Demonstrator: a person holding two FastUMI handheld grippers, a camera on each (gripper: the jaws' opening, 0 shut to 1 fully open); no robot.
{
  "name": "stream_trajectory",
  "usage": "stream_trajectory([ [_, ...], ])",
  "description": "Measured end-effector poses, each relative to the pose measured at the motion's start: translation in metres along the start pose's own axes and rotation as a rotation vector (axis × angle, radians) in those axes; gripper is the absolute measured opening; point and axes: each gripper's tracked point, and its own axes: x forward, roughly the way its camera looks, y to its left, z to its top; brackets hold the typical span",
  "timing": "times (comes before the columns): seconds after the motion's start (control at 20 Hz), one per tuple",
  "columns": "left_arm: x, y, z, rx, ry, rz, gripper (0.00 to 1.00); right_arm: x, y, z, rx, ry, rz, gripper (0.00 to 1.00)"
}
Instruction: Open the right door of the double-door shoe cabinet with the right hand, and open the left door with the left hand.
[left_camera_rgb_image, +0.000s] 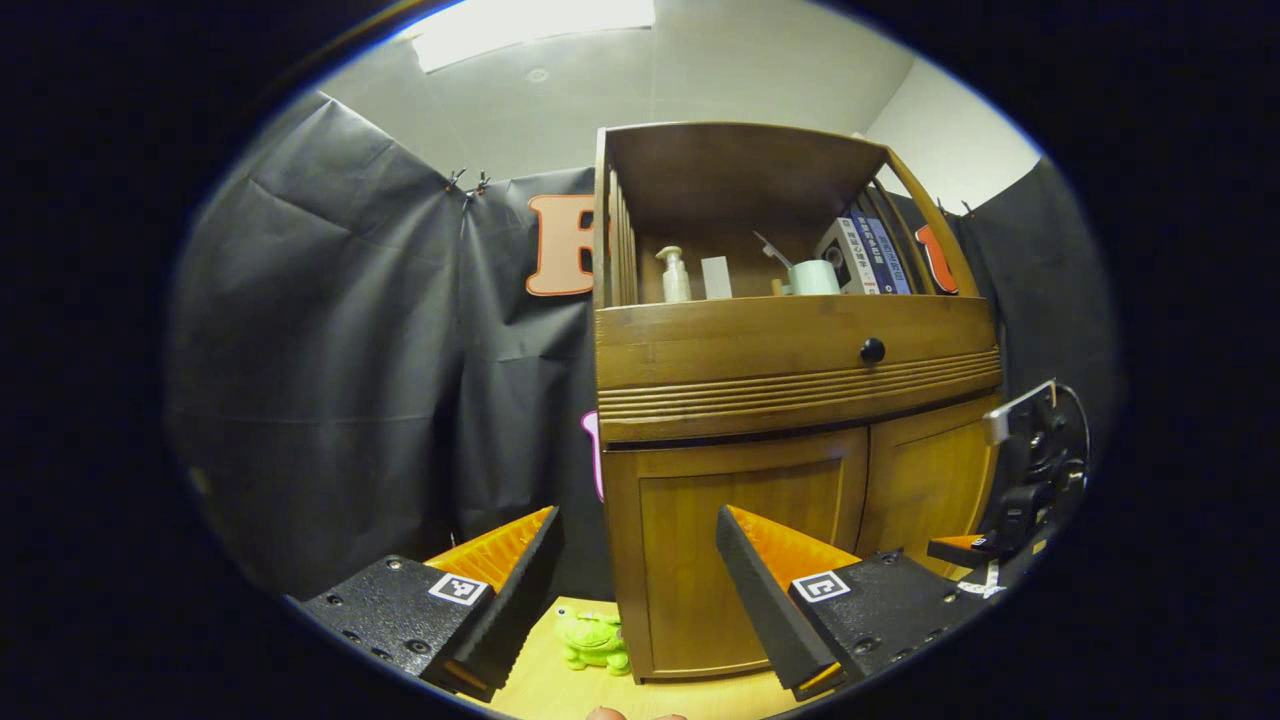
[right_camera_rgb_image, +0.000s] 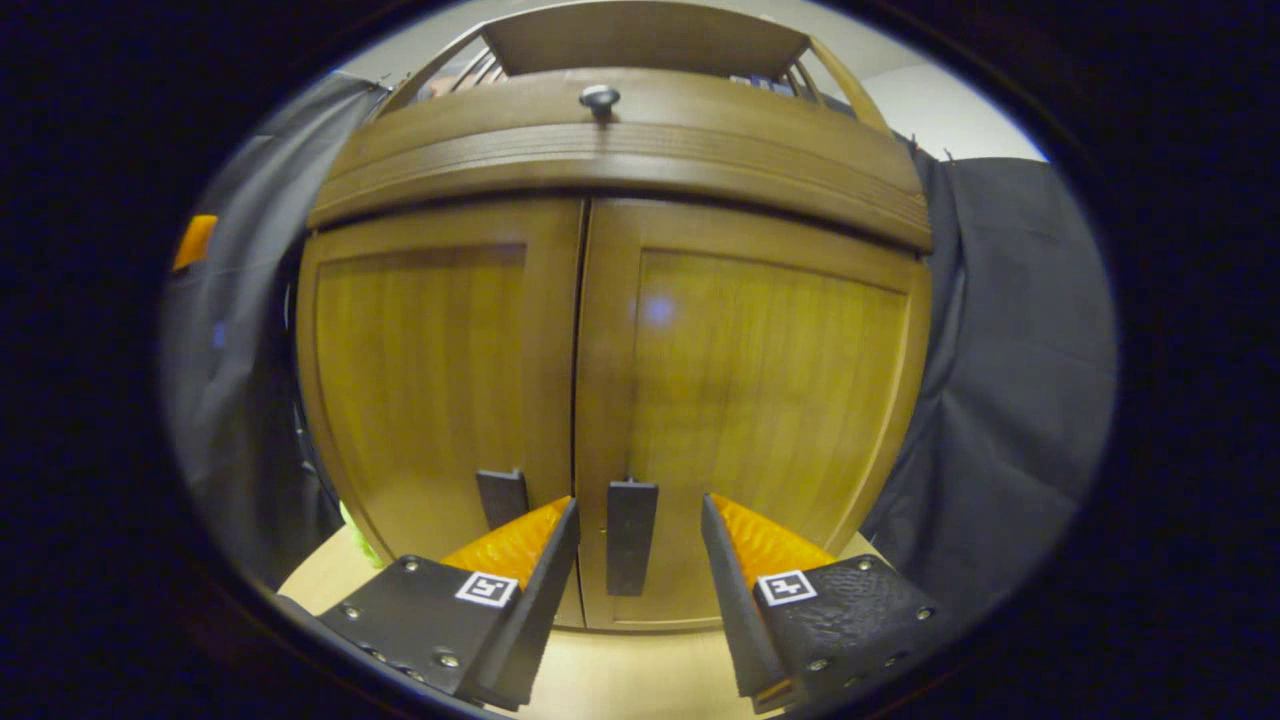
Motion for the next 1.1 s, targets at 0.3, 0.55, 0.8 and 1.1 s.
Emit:
stream_trajectory([
  [0.3,-0.004,0.031,-0.012,0.002,0.037,0.087,0.95,0.029,0.007,-0.023,0.003,0.081,0.029,0.52],
  [0.55,-0.004,0.037,-0.016,-0.010,0.048,0.111,0.94,0.030,0.008,-0.018,0.035,0.097,0.018,0.28],
  [0.8,-0.005,0.033,-0.014,-0.022,0.044,0.099,0.96,0.017,0.003,-0.021,0.049,0.104,-0.014,0.28],
  [1.1,-0.006,0.029,-0.010,-0.014,0.030,0.078,0.95,0.012,-0.001,-0.019,0.086,0.102,-0.062,0.28],
])
